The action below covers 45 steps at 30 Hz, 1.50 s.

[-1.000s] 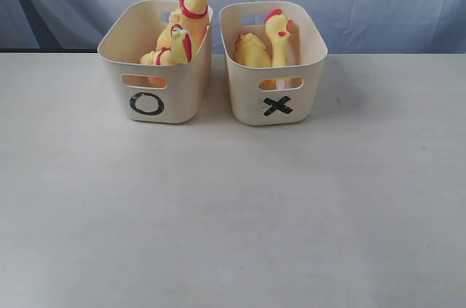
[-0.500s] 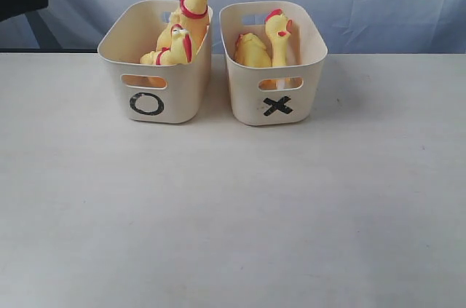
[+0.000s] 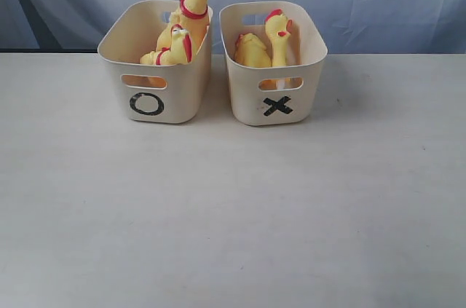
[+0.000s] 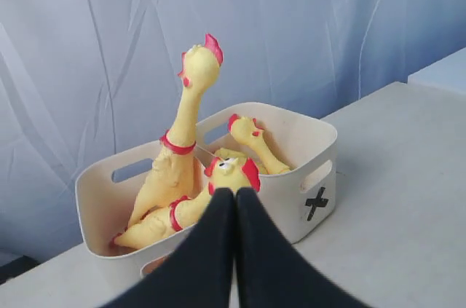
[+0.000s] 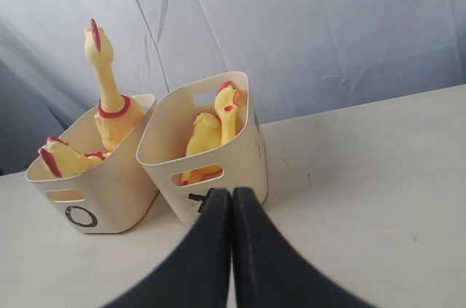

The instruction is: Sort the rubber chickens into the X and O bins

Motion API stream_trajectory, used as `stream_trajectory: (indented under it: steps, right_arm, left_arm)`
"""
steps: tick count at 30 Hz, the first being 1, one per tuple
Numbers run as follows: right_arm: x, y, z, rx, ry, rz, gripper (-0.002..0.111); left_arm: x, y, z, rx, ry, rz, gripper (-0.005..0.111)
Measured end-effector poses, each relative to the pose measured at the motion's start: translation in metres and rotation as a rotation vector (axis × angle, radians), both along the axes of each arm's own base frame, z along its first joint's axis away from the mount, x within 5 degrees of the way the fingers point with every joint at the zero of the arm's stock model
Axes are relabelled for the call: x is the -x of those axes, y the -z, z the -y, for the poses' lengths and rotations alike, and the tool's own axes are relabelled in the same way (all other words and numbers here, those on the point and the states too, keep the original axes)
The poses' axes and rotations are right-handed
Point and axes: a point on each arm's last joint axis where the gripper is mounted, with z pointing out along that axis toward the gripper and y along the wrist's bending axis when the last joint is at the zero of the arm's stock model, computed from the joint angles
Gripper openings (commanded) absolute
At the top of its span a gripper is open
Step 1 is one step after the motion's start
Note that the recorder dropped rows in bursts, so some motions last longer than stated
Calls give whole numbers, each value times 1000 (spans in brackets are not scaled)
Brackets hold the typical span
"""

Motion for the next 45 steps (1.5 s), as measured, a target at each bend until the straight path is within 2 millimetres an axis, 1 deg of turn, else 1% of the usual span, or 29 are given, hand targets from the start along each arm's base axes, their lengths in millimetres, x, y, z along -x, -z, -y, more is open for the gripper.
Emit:
stream_trajectory:
  steps: [4, 6, 10, 15, 17, 21, 30, 34, 42, 45]
  right_arm:
    - [6, -3, 7, -22, 32, 33, 0]
    - [13, -5, 15, -43, 95, 68, 0]
    - [34, -9, 33, -85, 276, 166, 0]
    - [60, -11, 42, -118, 408, 274, 0]
    - [66, -11, 43, -120, 444, 299, 0]
    - [68, -11, 44, -119, 470, 308, 0]
    - [68, -11, 44, -121, 472, 308, 0]
    - [68, -11, 44, -121, 472, 308, 0]
    - [68, -11, 44, -121, 472, 308, 0]
    - [68, -11, 44, -121, 472, 308, 0]
  left_arm:
    - [13, -3, 1, 32, -41, 30, 0]
    - [17, -4, 1, 64, -52, 25, 0]
    - [19, -2, 3, 69, -39, 10, 0]
    - [20, -2, 3, 70, -36, 8, 0]
    - [20, -2, 3, 70, -36, 8, 0]
    - [20, -2, 3, 67, -36, 11, 0]
    - [23, -3, 4, 63, -36, 22, 0]
    - [40, -9, 7, 45, -47, 102, 0]
    - [92, -19, 20, -2, -37, 314, 0]
    - [107, -19, 23, -15, -33, 373, 0]
